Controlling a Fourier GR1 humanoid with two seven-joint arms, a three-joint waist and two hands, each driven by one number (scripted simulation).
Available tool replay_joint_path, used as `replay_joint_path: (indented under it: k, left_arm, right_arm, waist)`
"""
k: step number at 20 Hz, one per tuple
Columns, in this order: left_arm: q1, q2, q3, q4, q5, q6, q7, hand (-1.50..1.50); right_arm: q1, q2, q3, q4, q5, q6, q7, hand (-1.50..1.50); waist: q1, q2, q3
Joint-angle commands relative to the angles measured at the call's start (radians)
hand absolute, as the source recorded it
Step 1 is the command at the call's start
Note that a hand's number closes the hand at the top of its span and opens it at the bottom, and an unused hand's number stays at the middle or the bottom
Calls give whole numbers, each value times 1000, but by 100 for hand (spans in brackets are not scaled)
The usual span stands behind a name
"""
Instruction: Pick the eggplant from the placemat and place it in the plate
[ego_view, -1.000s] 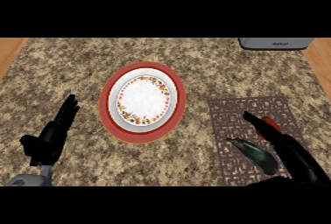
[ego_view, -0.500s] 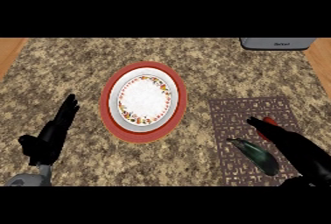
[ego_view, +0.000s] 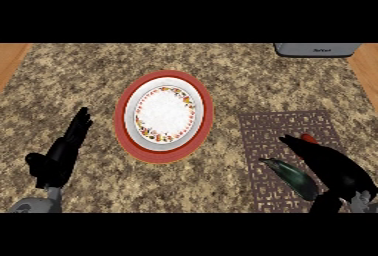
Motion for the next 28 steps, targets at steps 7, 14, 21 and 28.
replay_joint_path:
  k: [7, 14, 21, 28]
  left_arm:
    - [14, -47, 48, -16, -54, -27, 13, 0]
    - [21, -85, 52, 41, -105, -55, -49, 0]
    - [-33, -53, 118, 60, -85, -107, -15, 0]
    - [8, -88, 104, -2, -102, -73, 6, 0]
  right_arm:
    - [-56, 116, -49, 191, 144, 101, -88, -150]
    - [1, 190, -7, 230, 309, 44, -96, -150]
    - [-57, 213, -55, 390, 322, 69, -250, 150]
    - [-13, 209, -12, 419, 379, 16, -367, 150]
  waist:
    - [2, 0, 0]
    - [-2, 0, 0]
    - [-1, 1, 0]
    - [-1, 0, 0]
